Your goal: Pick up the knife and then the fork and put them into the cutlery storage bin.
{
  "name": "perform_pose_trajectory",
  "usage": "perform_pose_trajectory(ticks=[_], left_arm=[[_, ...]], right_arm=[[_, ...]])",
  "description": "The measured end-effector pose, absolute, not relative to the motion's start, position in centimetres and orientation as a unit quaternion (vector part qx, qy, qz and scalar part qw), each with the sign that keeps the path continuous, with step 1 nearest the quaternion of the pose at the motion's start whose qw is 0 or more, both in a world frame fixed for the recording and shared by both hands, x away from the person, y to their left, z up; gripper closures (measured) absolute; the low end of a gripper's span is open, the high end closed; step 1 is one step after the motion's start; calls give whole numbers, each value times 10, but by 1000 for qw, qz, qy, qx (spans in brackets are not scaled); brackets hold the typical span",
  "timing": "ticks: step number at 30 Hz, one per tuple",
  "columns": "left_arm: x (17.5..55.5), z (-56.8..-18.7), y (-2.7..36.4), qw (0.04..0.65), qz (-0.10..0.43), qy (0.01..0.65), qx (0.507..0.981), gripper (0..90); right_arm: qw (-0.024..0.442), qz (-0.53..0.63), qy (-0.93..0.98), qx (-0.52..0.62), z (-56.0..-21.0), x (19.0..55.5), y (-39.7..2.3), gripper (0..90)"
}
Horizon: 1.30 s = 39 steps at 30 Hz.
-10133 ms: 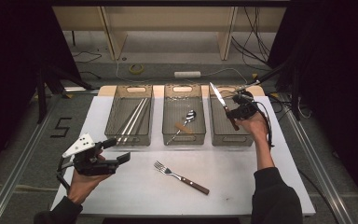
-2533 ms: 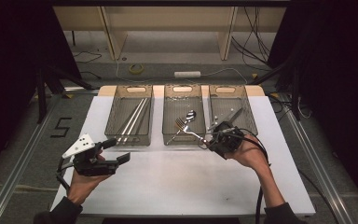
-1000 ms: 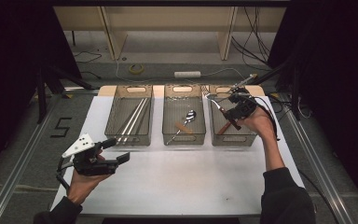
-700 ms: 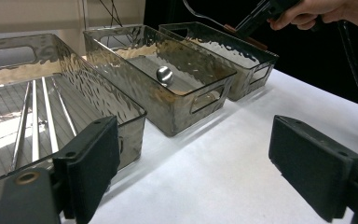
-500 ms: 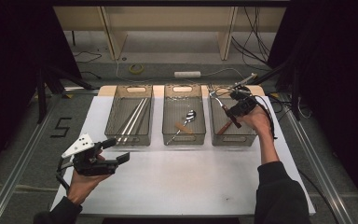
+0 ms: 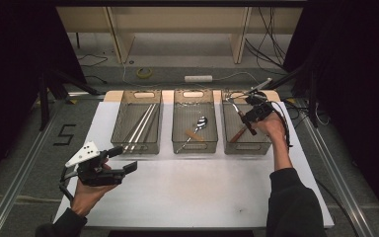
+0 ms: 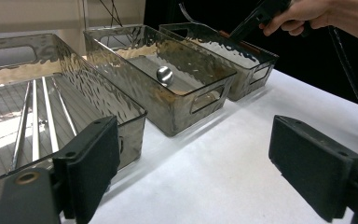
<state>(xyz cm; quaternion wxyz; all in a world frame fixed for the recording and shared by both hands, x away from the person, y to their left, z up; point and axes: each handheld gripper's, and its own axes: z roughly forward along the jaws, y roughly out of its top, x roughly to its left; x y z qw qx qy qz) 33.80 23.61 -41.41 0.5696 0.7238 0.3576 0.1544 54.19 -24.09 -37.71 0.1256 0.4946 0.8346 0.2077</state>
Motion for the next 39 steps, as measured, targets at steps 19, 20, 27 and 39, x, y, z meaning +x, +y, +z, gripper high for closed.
perform_pose_trajectory(ticks=[19,20,27,39], left_arm=[[338,-414,236,570,155,357,724,160],[338,-414,236,570,155,357,723,160],[338,-414,236,569,155,357,724,160],[338,-414,236,569,154,357,724,160]], right_arm=[[117,187,822,525,-396,547,-242,771],[116,186,822,526,-397,546,-242,771],[108,192,817,532,-401,547,-242,729],[104,230,818,517,-389,539,-242,614]])
